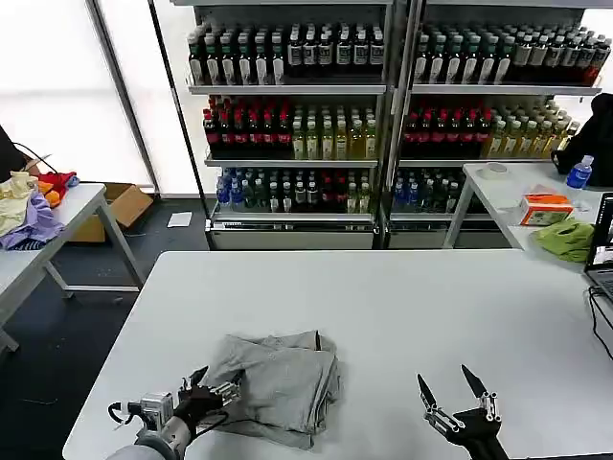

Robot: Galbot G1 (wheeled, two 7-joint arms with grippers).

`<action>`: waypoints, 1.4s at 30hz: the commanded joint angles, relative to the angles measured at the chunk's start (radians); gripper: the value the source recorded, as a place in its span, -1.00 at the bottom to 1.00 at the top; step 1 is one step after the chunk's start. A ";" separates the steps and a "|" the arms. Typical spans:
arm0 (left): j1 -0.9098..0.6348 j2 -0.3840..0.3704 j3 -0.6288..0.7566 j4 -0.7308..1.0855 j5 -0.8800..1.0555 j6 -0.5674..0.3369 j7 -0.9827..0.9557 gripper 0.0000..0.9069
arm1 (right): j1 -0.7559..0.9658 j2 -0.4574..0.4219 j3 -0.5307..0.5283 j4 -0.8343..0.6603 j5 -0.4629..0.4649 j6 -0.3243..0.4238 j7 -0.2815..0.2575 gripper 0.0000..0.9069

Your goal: Fold and organize the clothes.

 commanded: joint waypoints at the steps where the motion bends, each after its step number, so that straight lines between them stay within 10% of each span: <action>1: -0.002 -0.023 0.029 0.060 0.008 -0.026 0.013 -0.98 | 0.003 0.002 -0.006 0.002 -0.002 0.000 0.001 1.00; 23: 0.041 -0.071 -0.215 -0.012 -0.137 -0.109 0.032 -0.98 | -0.013 0.000 0.013 0.005 0.009 0.006 -0.001 1.00; 42: 0.089 0.213 -0.862 -0.036 -0.557 0.030 0.082 -0.98 | -0.005 -0.014 0.005 -0.005 0.028 0.014 -0.002 1.00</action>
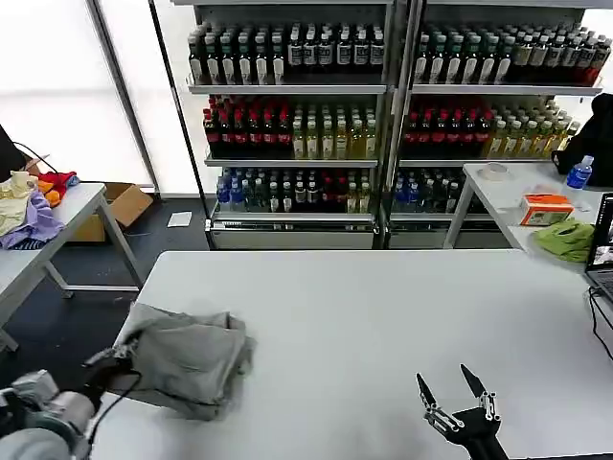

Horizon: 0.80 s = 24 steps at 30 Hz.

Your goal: Fold and organize the clothes.

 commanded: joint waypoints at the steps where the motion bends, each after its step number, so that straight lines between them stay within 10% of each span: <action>1: 0.023 0.183 -0.359 -0.009 -0.203 0.054 0.027 -0.98 | -0.008 -0.001 0.005 0.000 0.014 0.011 -0.002 1.00; 8: 0.013 0.141 -0.124 -0.139 -0.149 0.054 -0.027 -1.00 | -0.006 0.003 0.001 -0.004 0.014 0.019 -0.002 1.00; 17: -0.277 0.062 0.659 -0.129 0.110 0.021 -0.142 -0.98 | -0.020 0.017 -0.004 0.006 0.005 0.021 -0.003 1.00; 24: -0.463 -0.042 0.993 0.009 0.123 0.026 -0.202 -0.98 | -0.024 0.030 -0.010 0.010 -0.017 0.012 0.002 1.00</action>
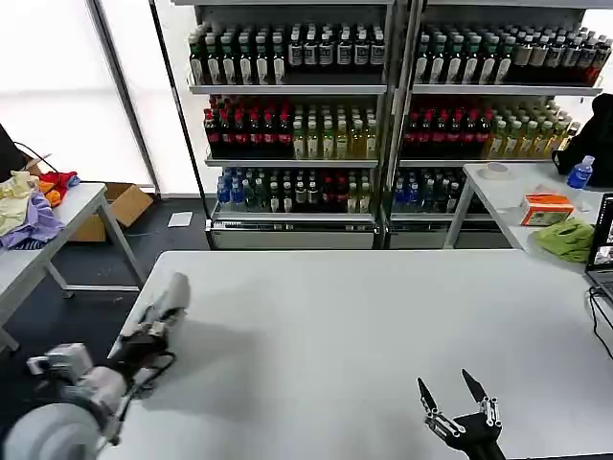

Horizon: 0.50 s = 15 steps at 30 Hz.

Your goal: Fold and organize the clothes.

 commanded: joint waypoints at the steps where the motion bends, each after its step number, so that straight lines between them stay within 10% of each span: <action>1: -0.323 -0.124 0.731 0.124 0.105 0.008 -0.122 -0.98 | 0.004 0.008 -0.005 0.008 -0.023 -0.031 0.019 1.00; 2: -0.330 -0.143 0.764 0.151 0.111 0.016 -0.139 -0.96 | 0.012 0.007 -0.012 0.015 -0.031 -0.058 0.033 1.00; 3: -0.338 -0.160 0.777 0.170 0.108 0.027 -0.143 0.02 | 0.020 0.005 -0.021 0.028 -0.027 -0.091 0.051 1.00; 5: -0.351 -0.192 0.792 0.216 0.055 0.031 -0.148 1.00 | 0.046 -0.005 -0.042 0.055 -0.020 -0.204 0.104 1.00; 15: -0.375 -0.229 0.591 0.216 -0.142 0.030 -0.073 1.00 | 0.359 -0.109 -0.242 -0.021 0.261 -0.504 0.309 1.00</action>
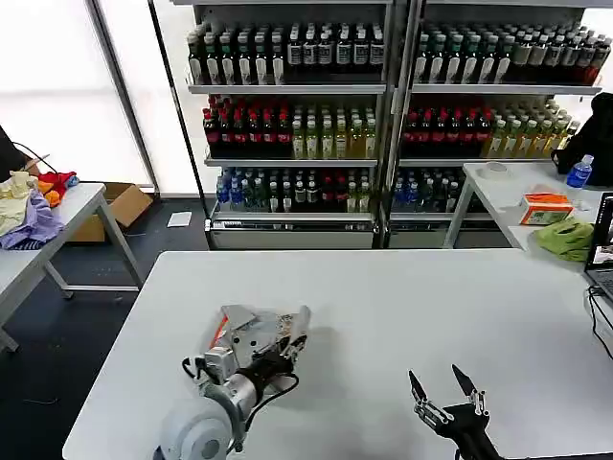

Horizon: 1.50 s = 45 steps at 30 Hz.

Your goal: Fold and organize the clothes.

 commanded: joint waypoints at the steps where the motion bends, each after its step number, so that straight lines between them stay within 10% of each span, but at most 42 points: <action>1: -0.089 -0.058 -0.006 0.036 -0.168 0.009 0.029 1.00 | 0.307 -0.078 -0.225 -0.083 0.225 -0.302 0.199 1.00; 17: 0.061 0.088 -0.468 -0.074 0.019 -0.062 0.144 1.00 | 0.623 0.032 -0.650 -0.386 0.379 -0.375 0.312 0.98; 18: 0.067 0.088 -0.474 -0.077 0.019 -0.062 0.144 1.00 | 0.623 0.034 -0.664 -0.388 0.378 -0.375 0.308 0.40; 19: 0.069 0.086 -0.477 -0.081 0.019 -0.062 0.143 1.00 | 0.622 0.035 -0.675 -0.388 0.378 -0.375 0.305 0.40; 21: 0.079 0.080 -0.471 -0.089 0.020 -0.062 0.143 1.00 | 0.620 0.040 -0.679 -0.389 0.384 -0.376 0.307 -1.00; 33: 0.100 0.067 -0.463 -0.100 0.012 -0.059 0.136 1.00 | 0.601 0.024 -0.600 -0.364 0.288 -0.319 0.250 -1.00; 45: 0.144 0.075 -0.487 -0.092 -0.008 -0.060 0.147 1.00 | 0.652 -0.166 -0.388 -0.300 0.227 -0.465 0.091 -1.00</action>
